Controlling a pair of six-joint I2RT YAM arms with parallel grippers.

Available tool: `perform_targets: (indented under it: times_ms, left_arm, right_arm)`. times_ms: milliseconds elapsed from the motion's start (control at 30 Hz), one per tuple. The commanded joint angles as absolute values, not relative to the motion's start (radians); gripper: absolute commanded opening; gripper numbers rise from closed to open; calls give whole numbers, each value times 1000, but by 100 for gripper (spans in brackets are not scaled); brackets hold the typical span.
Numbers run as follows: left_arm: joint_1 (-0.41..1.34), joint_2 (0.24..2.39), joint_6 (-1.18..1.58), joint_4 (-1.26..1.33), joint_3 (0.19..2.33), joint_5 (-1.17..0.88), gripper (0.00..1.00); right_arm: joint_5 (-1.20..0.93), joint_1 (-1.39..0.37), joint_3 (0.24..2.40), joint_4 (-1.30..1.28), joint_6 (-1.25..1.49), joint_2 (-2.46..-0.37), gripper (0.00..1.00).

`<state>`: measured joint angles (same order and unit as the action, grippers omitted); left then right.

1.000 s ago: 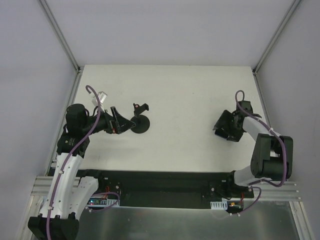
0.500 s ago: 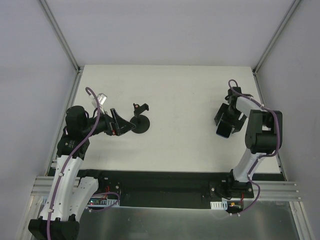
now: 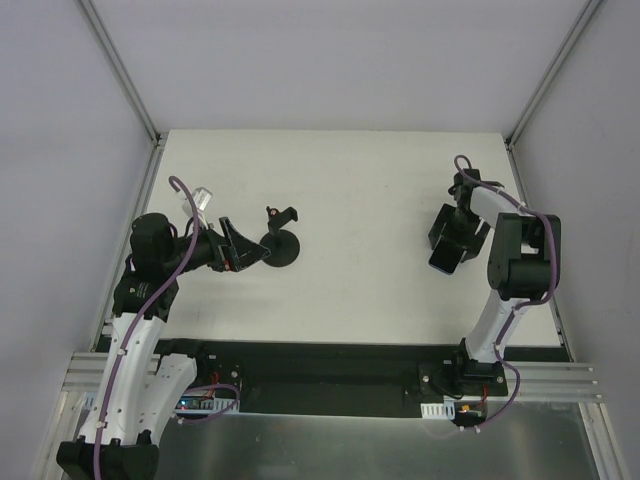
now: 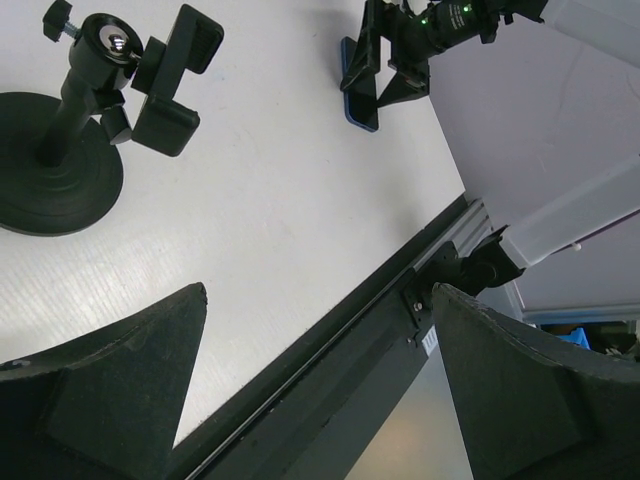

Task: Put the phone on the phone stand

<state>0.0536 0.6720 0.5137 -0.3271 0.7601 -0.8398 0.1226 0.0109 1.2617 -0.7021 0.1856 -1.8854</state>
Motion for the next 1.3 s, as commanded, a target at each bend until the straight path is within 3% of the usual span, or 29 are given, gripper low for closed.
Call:
perform_targets:
  times_ms: [0,167,267,300,400,467,600,633,667,767,800,867,933,967,1000,1267]
  left_arm:
    - [61,654,520,-328,781,-813,93]
    - [61,649,506,-337,772,-802,93]
    - [61,657,511,-342,781,-802,93]
    - [61,660,509,-344,790,-801,93]
    - [61,660,503,-354,805,-796,92]
    - [61,660,497,-359,808,-801,92]
    - [64,669,486,-370,804,-807,92]
    - [64,670,488,-370,807,-808,92]
    - [66,673,491,-371,810,-810,92]
    - [74,686,495,-371,834,-808,92]
    - [75,687,497,-371,842,-807,92]
    - [80,689,497,-371,841,-807,93]
    - [84,690,489,-370,835,-811,93]
    - [84,690,480,-371,827,-813,93]
    - [84,690,477,-371,824,-811,93]
    - [86,658,468,-373,815,-812,94]
  right_arm:
    - [216,5,1262,-818,160,-1936,86]
    - [177,8,1313,-859,155,-1973,84]
    - [111,12,1338,-855,138,-1980,71]
    - [79,11,1336,-845,138,-1979,60]
    - [46,11,1313,-801,133,-1954,41]
    - [41,8,1293,-764,127,-1928,38]
    - [102,2,1211,-690,104,-1850,20]
    - [115,2,1198,-668,104,-1833,20]
    - [127,2,1192,-663,97,-1807,20]
    - [155,5,1190,-663,78,-1766,41]
    - [134,6,1192,-663,65,-1753,55]
    - [106,15,1187,-660,66,-1709,70]
    - [65,38,1184,-660,83,-1680,78]
    - [58,47,1189,-661,92,-1680,90]
    - [36,60,1196,-666,103,-1689,96]
    - [31,129,1483,-1025,147,-1986,96]
